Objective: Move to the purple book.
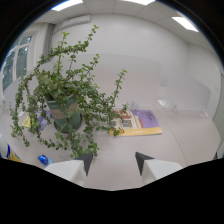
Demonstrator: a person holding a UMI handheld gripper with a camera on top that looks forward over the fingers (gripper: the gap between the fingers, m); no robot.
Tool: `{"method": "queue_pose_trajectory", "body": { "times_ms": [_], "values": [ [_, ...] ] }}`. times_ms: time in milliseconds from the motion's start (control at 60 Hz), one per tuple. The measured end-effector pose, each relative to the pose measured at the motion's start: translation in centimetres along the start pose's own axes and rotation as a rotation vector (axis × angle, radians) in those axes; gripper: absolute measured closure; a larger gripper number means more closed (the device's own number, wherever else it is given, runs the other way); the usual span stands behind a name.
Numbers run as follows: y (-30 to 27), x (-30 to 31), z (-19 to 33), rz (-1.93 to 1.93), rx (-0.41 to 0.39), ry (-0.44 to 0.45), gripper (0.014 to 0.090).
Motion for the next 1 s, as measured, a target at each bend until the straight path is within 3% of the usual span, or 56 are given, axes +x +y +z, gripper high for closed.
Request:
{"method": "queue_pose_trajectory", "body": {
  "times_ms": [1000],
  "values": [
    [2.7,1.9,-3.6,-0.011,-0.012,0.025,0.0201]
  ]
}}
